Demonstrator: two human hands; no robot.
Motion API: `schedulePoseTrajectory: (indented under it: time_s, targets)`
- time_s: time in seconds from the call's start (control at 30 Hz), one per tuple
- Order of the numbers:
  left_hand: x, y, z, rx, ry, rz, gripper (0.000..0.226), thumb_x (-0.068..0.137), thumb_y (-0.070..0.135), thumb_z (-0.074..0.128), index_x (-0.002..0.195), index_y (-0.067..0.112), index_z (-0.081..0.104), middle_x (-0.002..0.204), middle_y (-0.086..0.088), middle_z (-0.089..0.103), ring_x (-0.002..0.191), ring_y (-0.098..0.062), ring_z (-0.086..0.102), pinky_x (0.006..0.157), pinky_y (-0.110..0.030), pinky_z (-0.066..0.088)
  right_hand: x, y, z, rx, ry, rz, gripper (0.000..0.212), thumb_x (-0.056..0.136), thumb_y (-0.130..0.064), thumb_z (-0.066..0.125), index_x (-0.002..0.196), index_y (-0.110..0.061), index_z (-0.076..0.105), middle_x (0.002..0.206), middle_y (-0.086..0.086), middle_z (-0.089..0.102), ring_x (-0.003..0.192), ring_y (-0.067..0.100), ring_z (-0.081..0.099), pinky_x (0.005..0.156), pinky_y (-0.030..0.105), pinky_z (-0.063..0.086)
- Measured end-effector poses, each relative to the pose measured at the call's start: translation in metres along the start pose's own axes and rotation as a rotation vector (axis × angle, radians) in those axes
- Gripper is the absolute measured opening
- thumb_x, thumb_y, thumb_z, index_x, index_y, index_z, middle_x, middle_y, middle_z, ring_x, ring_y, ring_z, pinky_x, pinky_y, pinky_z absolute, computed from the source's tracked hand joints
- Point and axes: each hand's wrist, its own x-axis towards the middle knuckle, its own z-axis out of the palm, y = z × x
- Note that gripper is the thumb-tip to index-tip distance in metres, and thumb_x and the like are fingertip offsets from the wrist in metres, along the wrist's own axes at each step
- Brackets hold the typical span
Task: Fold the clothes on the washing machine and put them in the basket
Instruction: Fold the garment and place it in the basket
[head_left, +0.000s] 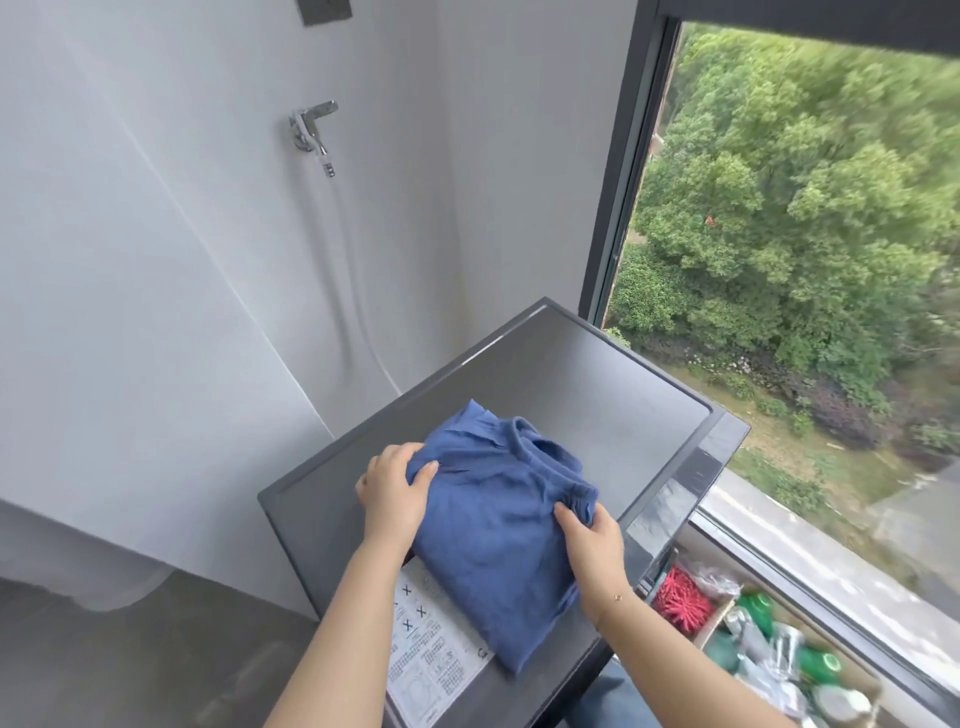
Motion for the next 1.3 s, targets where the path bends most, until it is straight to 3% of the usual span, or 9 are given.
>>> schedulePoseTrajectory:
  time_s: [0.13,0.27,0.47,0.6,0.67,0.77,1.03,1.23,1.3]
  targets:
    - [-0.010,0.001,0.012,-0.012,-0.013,-0.216,0.055,0.088,0.031,0.066,0.138,0.019,0.046,0.143,-0.005,0.040,0.132,-0.029,0.034,0.102,-0.045,0.033,0.007,0.005,-0.013,-0.190,0.087,0.003,0.030,0.083,-0.013,0.069,0.108,-0.011,0.052,0.107,0.006,0.061,0.089,0.019,0.058,0.071,0.030,0.046]
    - [-0.037,-0.008,0.014,-0.297,0.089,-0.406,0.075,0.083,0.024,0.074,0.142,0.003,0.034,0.137,-0.019,0.044,0.127,-0.033,0.042,0.105,-0.042,0.036,0.029,-0.018,-0.017,-0.499,0.102,-0.267,0.054,0.081,-0.025,0.073,0.128,-0.018,0.047,0.118,-0.005,0.041,0.114,0.018,0.046,0.099,0.039,0.042]
    - [-0.071,-0.004,0.026,-0.774,-0.082,-0.740,0.038,0.083,0.029,0.074,0.112,0.007,0.061,0.106,-0.004,0.071,0.095,-0.020,0.067,0.080,-0.032,0.053,0.072,-0.052,-0.002,-0.621,-0.327,-0.010,0.045,0.077,-0.036,0.077,0.110,-0.009,0.062,0.104,0.004,0.067,0.089,0.017,0.062,0.072,0.028,0.050]
    - [-0.062,0.003,0.014,-1.083,-0.266,-0.894,0.066,0.059,0.042,0.086,0.114,0.009,0.067,0.104,-0.006,0.074,0.098,-0.025,0.070,0.094,-0.041,0.052,0.083,-0.072,0.011,-0.703,-0.615,0.194,0.054,0.067,-0.051,0.082,0.103,-0.015,0.066,0.099,-0.001,0.073,0.090,0.015,0.069,0.079,0.031,0.056]
    - [-0.057,0.002,0.005,-1.180,-0.299,-0.877,0.059,0.068,0.043,0.083,0.116,0.012,0.068,0.109,-0.006,0.073,0.103,-0.024,0.068,0.101,-0.043,0.047,0.089,-0.078,0.017,-0.650,-0.735,0.313,0.072,0.058,-0.048,0.089,0.114,-0.010,0.064,0.103,0.005,0.074,0.095,0.022,0.072,0.087,0.037,0.057]
    - [-0.047,0.013,-0.017,-1.291,-0.281,-0.788,0.035,0.088,0.034,0.067,0.116,0.012,0.068,0.112,-0.006,0.072,0.105,-0.022,0.068,0.102,-0.041,0.046,0.089,-0.090,0.025,-0.422,-0.828,0.333,0.052,0.073,-0.024,0.083,0.117,-0.004,0.065,0.108,0.010,0.073,0.101,0.027,0.070,0.094,0.039,0.054]
    - [-0.003,0.048,-0.085,-0.932,0.057,-0.231,0.016,0.090,0.019,0.065,0.105,0.016,0.068,0.100,0.007,0.075,0.095,-0.006,0.069,0.082,-0.021,0.053,0.091,-0.147,0.054,-0.108,-0.897,-0.215,0.039,0.080,0.008,0.069,0.117,-0.003,0.065,0.118,0.012,0.069,0.108,0.024,0.066,0.093,0.033,0.053]
    - [-0.037,0.001,-0.057,-0.573,-0.166,-0.268,0.023,0.069,0.005,0.084,0.070,0.024,0.072,0.067,0.019,0.068,0.070,0.005,0.057,0.063,-0.019,0.048,0.106,-0.099,0.018,-0.514,-0.954,-0.308,0.055,0.054,-0.022,0.088,0.103,-0.012,0.067,0.104,-0.003,0.071,0.102,0.016,0.063,0.094,0.035,0.047]
    - [-0.065,-0.021,-0.033,-0.450,-0.294,-0.267,0.032,0.071,0.010,0.074,0.073,0.042,0.073,0.079,0.020,0.070,0.079,0.011,0.056,0.069,-0.021,0.049,0.112,-0.064,0.002,-0.754,-1.005,-0.382,0.058,0.047,-0.044,0.088,0.097,-0.026,0.064,0.111,-0.019,0.066,0.120,0.007,0.051,0.113,0.046,0.027]
